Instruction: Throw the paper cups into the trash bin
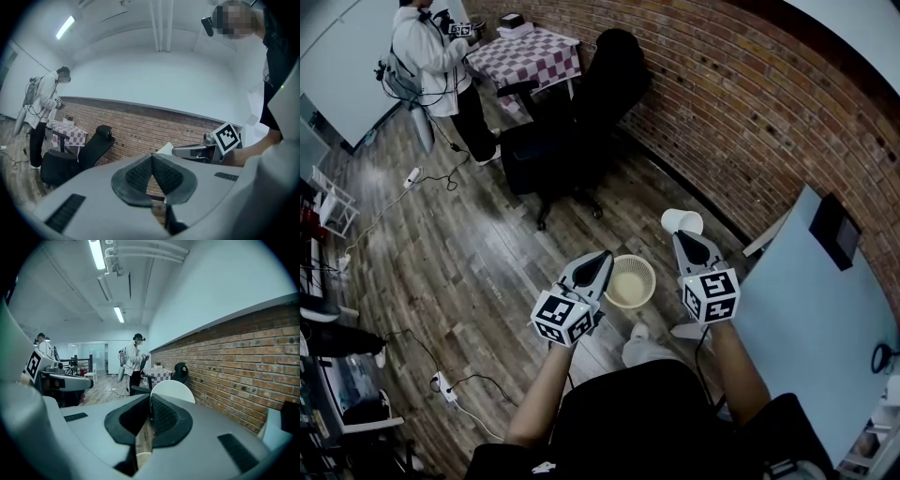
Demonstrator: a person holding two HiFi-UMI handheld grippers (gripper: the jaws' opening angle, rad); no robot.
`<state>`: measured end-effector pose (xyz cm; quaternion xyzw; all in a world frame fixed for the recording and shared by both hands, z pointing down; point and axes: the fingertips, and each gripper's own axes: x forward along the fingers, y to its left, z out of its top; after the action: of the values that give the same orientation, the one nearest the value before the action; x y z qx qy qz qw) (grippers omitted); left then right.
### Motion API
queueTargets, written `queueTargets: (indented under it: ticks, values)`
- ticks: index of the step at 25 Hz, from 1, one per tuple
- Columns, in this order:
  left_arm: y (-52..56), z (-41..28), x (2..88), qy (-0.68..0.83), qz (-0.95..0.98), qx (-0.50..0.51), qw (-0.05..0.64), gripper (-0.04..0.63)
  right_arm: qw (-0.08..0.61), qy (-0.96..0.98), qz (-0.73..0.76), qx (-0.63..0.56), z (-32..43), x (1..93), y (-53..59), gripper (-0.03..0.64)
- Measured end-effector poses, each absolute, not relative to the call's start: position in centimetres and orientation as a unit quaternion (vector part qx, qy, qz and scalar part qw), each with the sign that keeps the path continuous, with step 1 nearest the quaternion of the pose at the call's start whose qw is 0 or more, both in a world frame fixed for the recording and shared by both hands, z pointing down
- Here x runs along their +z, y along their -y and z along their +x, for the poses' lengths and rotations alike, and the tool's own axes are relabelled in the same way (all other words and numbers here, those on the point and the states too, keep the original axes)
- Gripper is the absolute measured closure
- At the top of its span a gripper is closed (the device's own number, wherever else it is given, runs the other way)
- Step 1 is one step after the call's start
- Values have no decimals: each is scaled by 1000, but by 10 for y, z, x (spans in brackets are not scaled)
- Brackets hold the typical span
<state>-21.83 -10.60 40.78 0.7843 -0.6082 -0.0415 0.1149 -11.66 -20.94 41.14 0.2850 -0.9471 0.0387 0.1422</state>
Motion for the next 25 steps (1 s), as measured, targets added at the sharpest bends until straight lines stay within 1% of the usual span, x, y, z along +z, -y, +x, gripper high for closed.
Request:
queueTargets:
  ticks: [12, 25]
  values:
    - [147, -237, 410, 624, 771, -29, 125, 591, 142, 951, 272, 50, -140, 410, 256, 600]
    - [200, -252, 414, 643, 750, -49, 147, 591, 146, 953, 258, 58, -150, 425, 300, 600]
